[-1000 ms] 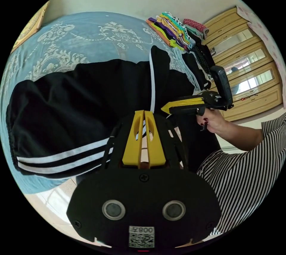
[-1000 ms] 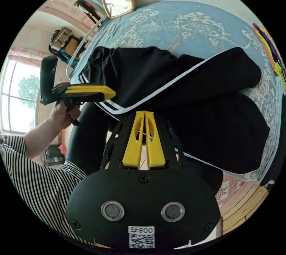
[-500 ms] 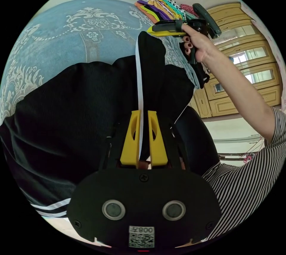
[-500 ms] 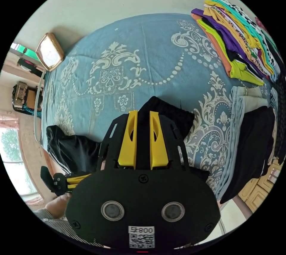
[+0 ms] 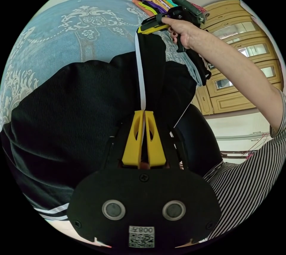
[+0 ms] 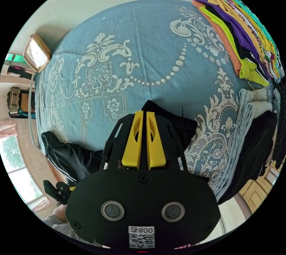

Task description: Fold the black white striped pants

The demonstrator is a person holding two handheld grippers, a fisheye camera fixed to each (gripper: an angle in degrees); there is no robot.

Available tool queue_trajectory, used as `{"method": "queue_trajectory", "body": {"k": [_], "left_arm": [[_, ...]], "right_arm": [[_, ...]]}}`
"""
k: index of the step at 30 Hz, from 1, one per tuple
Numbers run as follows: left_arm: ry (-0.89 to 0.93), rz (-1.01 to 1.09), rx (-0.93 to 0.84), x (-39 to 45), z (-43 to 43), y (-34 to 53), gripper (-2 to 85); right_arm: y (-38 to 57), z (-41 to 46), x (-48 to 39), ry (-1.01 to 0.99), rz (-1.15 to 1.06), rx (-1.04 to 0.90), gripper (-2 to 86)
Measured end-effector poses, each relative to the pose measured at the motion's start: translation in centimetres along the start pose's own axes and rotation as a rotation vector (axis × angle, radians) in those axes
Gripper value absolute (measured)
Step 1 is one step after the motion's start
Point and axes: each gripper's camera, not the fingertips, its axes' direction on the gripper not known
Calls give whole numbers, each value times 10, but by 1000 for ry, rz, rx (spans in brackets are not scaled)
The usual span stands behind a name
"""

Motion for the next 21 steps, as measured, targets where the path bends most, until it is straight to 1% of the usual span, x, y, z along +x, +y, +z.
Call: {"method": "queue_trajectory", "body": {"k": [4,6,8,13,17,19,21], "left_arm": [[7,4,42,24,-8,-9,8],[12,22,83,43,-18,-15,8],[7,42,112,60,-27,-19,7],[-17,126,159,112,-44,-31,6],[-60,217,105,163,-33,-43,6],[-85,251,55,184,-20,-47,5],[-127,296,-31,209,6,-54,5]], "right_arm": [[14,-40,21,-119,1,56,9],[25,-68,36,-197,2,118,7],[46,-108,59,-324,2,205,5],[115,-180,117,-501,-13,369,4],[196,-200,179,-563,57,427,4],[230,-192,208,-566,113,427,4],[262,-173,238,-577,197,389,4]]}}
